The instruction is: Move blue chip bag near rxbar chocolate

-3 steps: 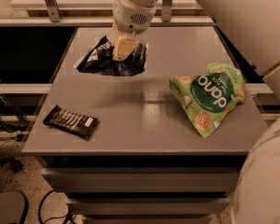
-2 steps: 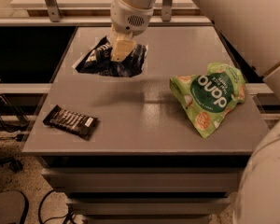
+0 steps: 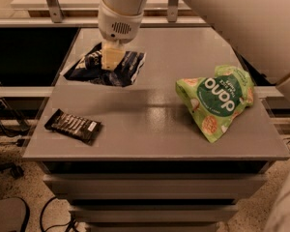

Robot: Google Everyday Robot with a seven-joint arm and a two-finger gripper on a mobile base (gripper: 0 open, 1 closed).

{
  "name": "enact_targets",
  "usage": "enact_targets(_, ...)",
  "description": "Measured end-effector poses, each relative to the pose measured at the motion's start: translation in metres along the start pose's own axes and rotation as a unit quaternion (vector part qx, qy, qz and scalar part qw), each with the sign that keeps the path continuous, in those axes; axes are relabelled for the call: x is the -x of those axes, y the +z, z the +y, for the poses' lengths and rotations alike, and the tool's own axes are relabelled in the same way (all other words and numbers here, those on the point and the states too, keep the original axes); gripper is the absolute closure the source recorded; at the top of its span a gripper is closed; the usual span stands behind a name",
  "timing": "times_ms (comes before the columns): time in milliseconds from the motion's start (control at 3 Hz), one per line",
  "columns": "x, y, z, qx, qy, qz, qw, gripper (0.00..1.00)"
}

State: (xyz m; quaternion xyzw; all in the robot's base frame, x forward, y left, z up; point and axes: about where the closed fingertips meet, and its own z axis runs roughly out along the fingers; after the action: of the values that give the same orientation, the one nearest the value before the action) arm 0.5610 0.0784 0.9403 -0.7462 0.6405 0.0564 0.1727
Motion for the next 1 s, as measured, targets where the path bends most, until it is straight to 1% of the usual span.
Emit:
enact_targets(333,0.018,0.007,0.011,0.001,0.024,0.006,0.9997,1.00)
enact_targets(667,0.035,0.022,0.023,0.010,0.043,0.005,0.9990,1.00)
enact_targets(1000,0.048,0.034,0.034,0.016,0.055,0.005,0.9984,1.00)
